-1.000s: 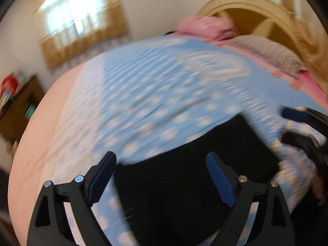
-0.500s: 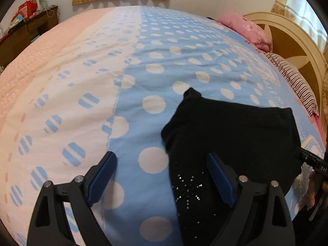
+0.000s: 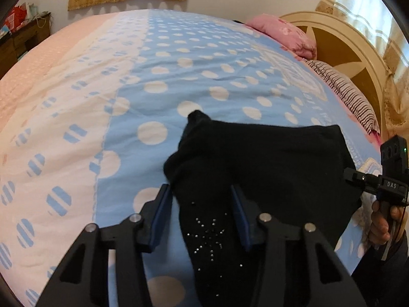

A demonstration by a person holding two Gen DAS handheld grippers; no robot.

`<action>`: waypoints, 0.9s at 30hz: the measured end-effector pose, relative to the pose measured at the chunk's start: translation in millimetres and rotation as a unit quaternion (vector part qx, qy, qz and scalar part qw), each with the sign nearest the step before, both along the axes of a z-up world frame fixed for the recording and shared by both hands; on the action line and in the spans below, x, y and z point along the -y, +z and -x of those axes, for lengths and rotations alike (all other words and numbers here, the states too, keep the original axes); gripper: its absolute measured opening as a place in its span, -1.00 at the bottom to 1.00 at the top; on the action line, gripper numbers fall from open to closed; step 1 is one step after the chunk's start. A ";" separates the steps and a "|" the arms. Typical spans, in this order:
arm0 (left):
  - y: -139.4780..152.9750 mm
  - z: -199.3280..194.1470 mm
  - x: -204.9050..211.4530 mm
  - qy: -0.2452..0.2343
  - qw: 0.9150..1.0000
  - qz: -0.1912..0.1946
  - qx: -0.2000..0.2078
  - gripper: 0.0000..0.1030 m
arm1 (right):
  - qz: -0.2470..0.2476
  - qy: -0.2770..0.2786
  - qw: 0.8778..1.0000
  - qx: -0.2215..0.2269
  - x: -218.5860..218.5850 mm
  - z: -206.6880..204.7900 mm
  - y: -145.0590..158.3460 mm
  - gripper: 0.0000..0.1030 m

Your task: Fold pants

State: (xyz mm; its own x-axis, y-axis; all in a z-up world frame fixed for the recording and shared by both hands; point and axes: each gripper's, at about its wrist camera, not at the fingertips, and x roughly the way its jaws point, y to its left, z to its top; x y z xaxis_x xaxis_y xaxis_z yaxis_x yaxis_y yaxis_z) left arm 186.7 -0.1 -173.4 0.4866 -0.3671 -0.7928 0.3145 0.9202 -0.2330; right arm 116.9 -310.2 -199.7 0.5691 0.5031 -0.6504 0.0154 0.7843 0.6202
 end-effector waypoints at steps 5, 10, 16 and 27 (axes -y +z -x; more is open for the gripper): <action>4.3 6.3 5.4 -0.023 1.000 -0.004 0.021 -0.54 | 0.021 0.004 1.000 0.016 -9.9 3.2 9.1 -0.47; 19.3 7.2 -8.9 -0.011 0.999 0.019 0.036 -0.73 | 0.039 0.021 0.998 0.036 -22.2 -1.5 35.6 -0.52; 48.8 7.5 -51.7 0.021 0.997 0.033 0.070 -0.77 | 0.086 0.103 0.988 0.071 -75.4 -49.7 87.1 -0.53; 82.1 6.1 -191.7 0.165 0.980 -0.020 0.108 -0.77 | 0.062 0.223 0.968 0.099 -218.5 -160.3 98.5 -0.53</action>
State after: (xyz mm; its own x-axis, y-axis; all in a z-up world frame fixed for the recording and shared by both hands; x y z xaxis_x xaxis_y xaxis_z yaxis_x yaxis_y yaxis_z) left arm 180.6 191.6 -91.3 0.7309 -0.1318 -0.6696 0.0362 0.9873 -0.1548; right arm 277.2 -91.7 -101.2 0.4326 0.6527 -0.6219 -0.4505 0.7540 0.4780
